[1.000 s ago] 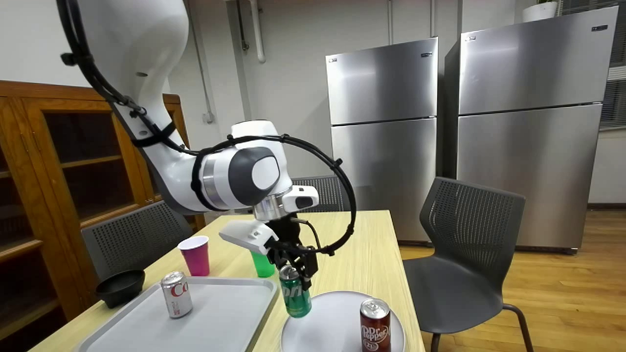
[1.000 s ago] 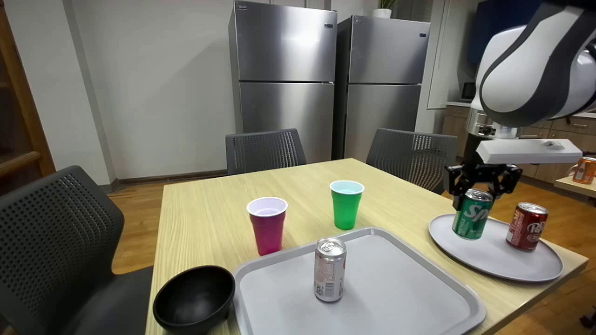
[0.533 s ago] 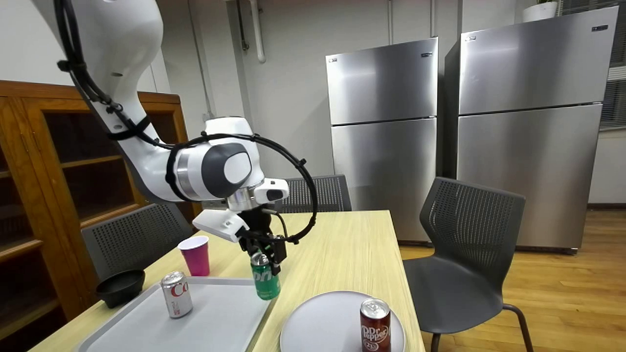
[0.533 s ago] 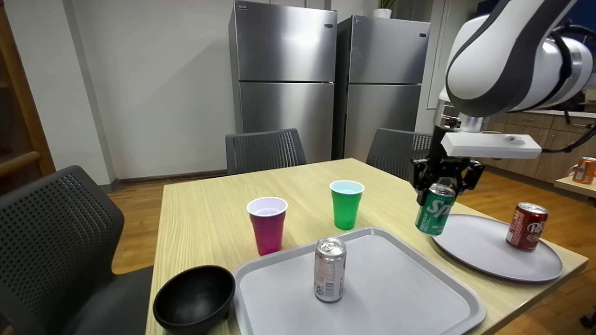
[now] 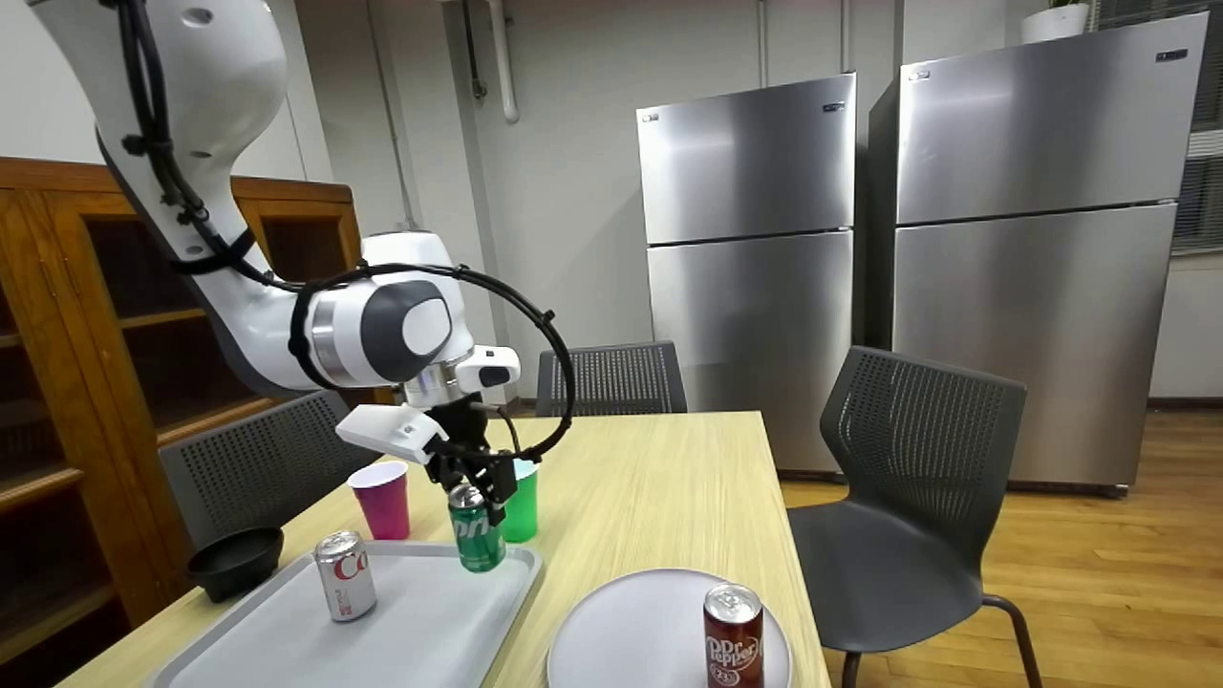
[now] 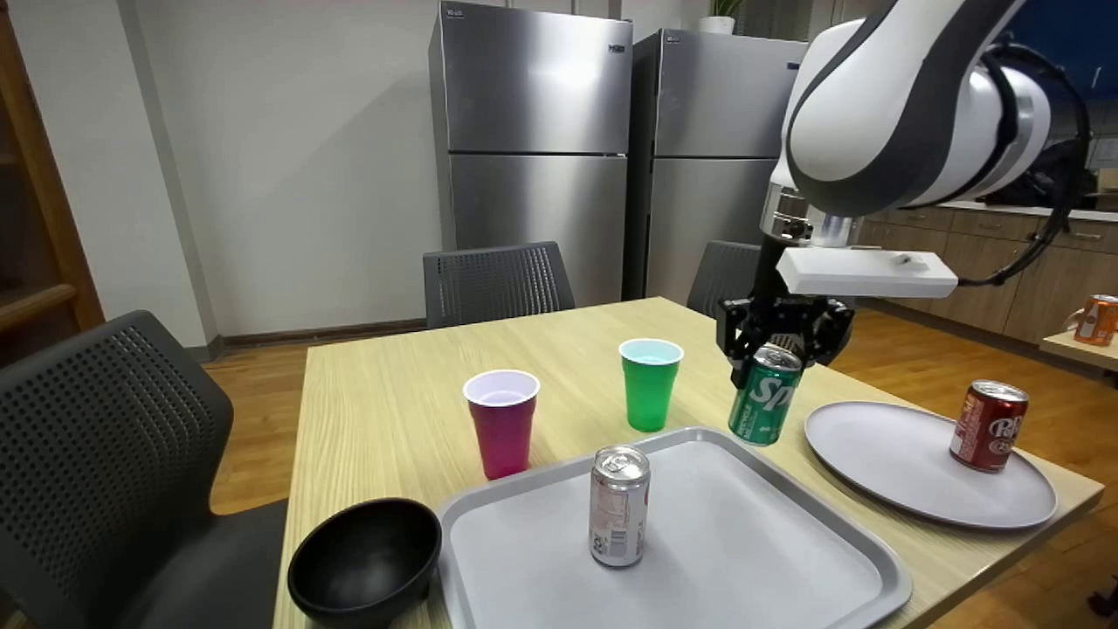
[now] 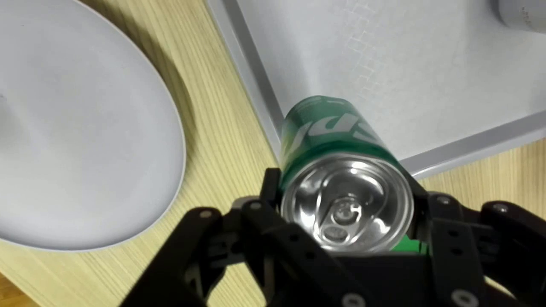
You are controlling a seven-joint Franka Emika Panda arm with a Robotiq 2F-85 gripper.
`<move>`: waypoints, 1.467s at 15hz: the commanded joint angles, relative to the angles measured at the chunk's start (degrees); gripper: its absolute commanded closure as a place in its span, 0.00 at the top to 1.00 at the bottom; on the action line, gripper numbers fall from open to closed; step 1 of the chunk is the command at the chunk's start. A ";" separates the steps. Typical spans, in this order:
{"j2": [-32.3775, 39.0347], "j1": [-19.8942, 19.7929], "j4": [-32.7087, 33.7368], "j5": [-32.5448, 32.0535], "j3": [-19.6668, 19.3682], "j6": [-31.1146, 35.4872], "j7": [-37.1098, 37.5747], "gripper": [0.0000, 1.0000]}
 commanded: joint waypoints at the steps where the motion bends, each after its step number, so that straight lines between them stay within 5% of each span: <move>1: 1.73 1.22 2.24 -0.30 1.15 -1.57 1.22 0.39; 22: 15.43 13.93 12.39 -6.50 -4.45 -1.13 11.76 0.39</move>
